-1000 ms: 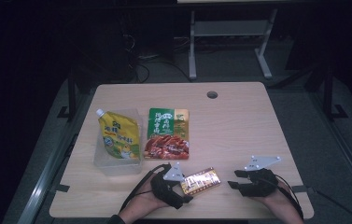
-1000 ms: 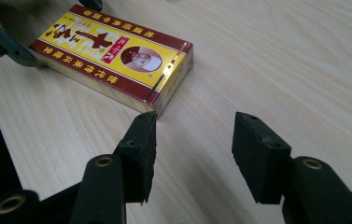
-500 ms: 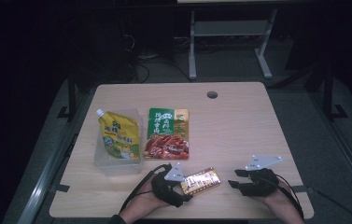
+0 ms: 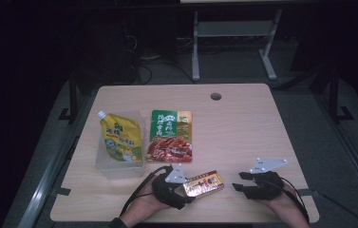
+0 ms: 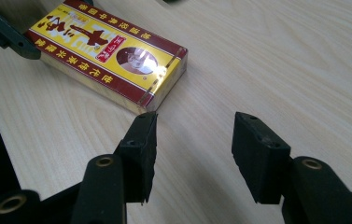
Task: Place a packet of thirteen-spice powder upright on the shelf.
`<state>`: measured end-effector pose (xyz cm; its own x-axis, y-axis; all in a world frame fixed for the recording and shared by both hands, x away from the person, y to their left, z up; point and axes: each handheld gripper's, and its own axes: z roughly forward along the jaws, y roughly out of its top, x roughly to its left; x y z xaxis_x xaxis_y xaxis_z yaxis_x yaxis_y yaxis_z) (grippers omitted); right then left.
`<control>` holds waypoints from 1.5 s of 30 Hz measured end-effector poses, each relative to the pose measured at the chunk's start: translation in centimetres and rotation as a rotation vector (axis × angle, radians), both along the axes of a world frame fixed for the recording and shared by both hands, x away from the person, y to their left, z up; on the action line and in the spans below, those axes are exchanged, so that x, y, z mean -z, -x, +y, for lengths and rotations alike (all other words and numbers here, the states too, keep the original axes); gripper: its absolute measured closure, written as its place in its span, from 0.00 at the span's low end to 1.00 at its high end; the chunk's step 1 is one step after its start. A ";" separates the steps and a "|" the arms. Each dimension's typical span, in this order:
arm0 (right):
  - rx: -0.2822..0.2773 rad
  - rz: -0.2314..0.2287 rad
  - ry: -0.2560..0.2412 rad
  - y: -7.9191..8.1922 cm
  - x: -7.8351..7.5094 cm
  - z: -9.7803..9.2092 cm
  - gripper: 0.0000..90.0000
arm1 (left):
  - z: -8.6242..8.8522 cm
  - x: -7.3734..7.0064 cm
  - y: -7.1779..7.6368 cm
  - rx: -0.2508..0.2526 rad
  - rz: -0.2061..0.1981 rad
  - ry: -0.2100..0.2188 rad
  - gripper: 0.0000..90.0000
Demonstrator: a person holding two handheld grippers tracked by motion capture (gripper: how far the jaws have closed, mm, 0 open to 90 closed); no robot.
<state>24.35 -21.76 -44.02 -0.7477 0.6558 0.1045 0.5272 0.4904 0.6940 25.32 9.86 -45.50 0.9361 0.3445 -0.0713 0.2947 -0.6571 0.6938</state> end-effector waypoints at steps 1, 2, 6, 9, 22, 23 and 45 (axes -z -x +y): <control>0.001 0.001 -0.001 0.0 0.0 0.0 0.55 | 0.1 -0.1 0.0 0.009 -0.005 -0.010 0.36; 0.000 0.000 -0.001 0.0 0.0 0.0 0.55 | 0.1 -0.2 0.0 0.010 -0.002 -0.011 0.36; -0.001 0.002 0.000 0.0 0.0 0.0 0.55 | 0.3 -0.6 0.0 0.011 -0.011 0.001 0.36; 0.001 0.002 -0.003 0.0 0.0 0.1 0.55 | 0.4 -0.9 0.1 0.004 -0.013 0.017 0.36; -0.029 -0.017 -0.022 0.2 -0.4 0.8 0.64 | 2.5 -2.6 -0.3 -0.014 -0.037 0.039 0.36; -0.034 -0.020 -0.022 0.2 -0.4 0.9 0.65 | 3.0 -3.0 -0.3 -0.023 -0.039 0.052 0.36; -0.137 0.047 -0.228 -1.5 -1.3 5.4 0.51 | 5.2 -4.9 -0.1 -0.086 -0.088 0.128 0.36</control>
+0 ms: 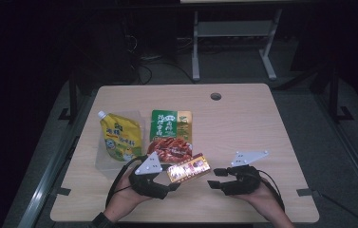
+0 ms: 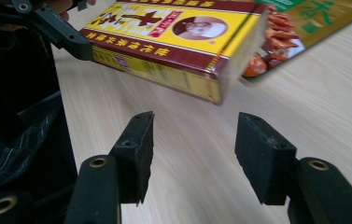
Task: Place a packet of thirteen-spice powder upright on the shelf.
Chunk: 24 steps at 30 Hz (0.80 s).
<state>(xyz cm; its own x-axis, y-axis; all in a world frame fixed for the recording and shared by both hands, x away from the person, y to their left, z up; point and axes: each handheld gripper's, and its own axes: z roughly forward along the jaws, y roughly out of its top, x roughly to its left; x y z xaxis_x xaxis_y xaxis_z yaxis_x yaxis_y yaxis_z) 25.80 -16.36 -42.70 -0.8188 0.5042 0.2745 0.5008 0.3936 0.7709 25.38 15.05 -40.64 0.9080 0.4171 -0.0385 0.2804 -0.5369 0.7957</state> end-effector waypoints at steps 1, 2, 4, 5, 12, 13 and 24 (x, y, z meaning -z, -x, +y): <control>0.000 0.000 0.000 0.0 0.0 0.0 0.51 | 0.0 0.0 0.0 0.000 0.000 0.000 0.36; -0.005 0.001 -0.002 0.0 0.1 0.3 0.51 | 0.0 0.0 0.0 -0.001 0.003 -0.001 0.36; -0.006 0.000 0.017 -0.2 0.2 0.7 0.56 | 0.0 0.1 0.0 0.000 0.004 -0.005 0.36; 0.000 -0.007 0.028 -0.2 0.2 0.7 0.61 | 0.0 0.2 0.0 0.002 0.006 -0.007 0.36; 0.057 -0.065 0.099 -0.3 0.1 0.4 0.87 | -0.1 0.4 -0.1 0.007 0.017 -0.030 0.36; 0.079 -0.099 0.085 -0.3 -0.3 0.1 0.94 | -0.1 0.5 -0.1 0.009 0.022 -0.032 0.36; 0.046 -0.130 0.070 -0.6 -0.6 0.8 1.00 | -0.4 0.3 0.2 0.031 0.023 -0.036 0.36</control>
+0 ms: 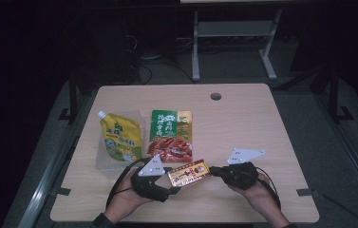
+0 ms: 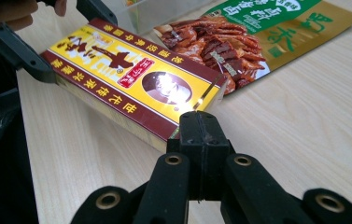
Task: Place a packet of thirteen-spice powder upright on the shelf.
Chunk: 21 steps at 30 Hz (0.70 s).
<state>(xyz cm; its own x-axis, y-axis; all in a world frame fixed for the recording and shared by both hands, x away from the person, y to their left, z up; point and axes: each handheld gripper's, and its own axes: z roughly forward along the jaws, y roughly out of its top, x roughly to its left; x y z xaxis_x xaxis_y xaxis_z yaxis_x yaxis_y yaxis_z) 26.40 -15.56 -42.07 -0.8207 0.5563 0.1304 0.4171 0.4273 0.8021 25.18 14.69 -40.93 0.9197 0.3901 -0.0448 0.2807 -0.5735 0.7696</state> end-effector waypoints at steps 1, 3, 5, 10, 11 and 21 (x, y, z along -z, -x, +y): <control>0.002 0.007 0.002 0.0 0.1 0.1 1.00 | 0.0 -0.1 0.0 0.000 -0.003 0.000 0.36; -0.001 0.016 0.017 0.0 0.3 0.2 1.00 | 0.0 -0.2 0.0 0.000 -0.004 0.008 0.36; -0.010 0.028 0.025 -0.1 0.7 0.3 1.00 | 0.0 -0.4 0.0 -0.001 -0.003 0.030 0.36; -0.034 0.051 0.044 -0.2 1.4 0.9 1.00 | -0.2 -0.8 -0.2 0.007 -0.001 0.047 0.36; -0.054 0.062 0.050 -0.3 1.7 1.2 1.00 | -0.5 -0.8 -0.2 0.011 0.001 0.051 0.36; -0.113 0.100 0.069 -0.2 2.7 2.5 1.00 | -1.4 -1.3 -0.7 0.022 0.014 0.070 0.36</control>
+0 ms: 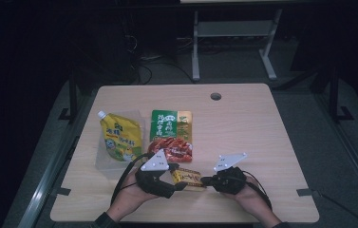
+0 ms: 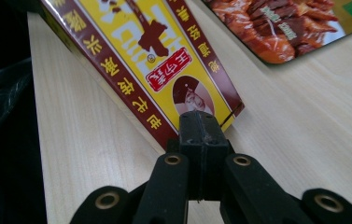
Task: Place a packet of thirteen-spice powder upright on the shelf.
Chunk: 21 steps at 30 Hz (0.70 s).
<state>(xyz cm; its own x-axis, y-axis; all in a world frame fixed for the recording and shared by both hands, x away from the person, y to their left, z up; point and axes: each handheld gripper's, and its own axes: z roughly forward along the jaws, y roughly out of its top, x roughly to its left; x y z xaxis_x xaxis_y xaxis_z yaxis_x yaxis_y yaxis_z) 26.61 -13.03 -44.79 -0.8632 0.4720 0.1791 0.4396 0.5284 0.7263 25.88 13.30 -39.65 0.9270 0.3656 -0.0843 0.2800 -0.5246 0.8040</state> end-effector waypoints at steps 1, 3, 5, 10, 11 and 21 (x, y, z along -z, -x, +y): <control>-0.006 -0.003 0.000 0.0 0.1 0.1 1.00 | -0.1 -0.1 -0.1 0.000 0.001 0.006 0.36; -0.022 0.004 0.001 0.0 0.3 0.4 1.00 | -0.4 -0.4 -0.3 0.003 -0.002 0.019 0.36; -0.030 0.006 0.004 -0.1 0.4 0.5 1.00 | -0.6 -0.5 -0.4 0.001 -0.004 0.021 0.36; -0.036 0.001 0.019 -0.3 0.5 1.0 1.00 | -2.0 -0.8 -1.1 0.001 -0.018 0.057 0.36; -0.037 0.000 0.022 -0.3 0.5 1.0 1.00 | -2.0 -0.8 -1.1 0.001 -0.018 0.057 0.36; -0.036 0.010 0.039 -0.3 0.7 0.7 1.00 | -4.5 -0.6 -1.8 0.009 -0.032 0.091 0.35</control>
<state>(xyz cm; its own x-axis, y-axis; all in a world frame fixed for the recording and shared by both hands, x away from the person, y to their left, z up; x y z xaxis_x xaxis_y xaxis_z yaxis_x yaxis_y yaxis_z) 26.89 -12.37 -45.51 -0.8782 0.4473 0.1696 0.4266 0.5720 0.7006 27.73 8.82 -39.05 0.9331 0.3491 -0.0869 0.2488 -0.4516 0.8568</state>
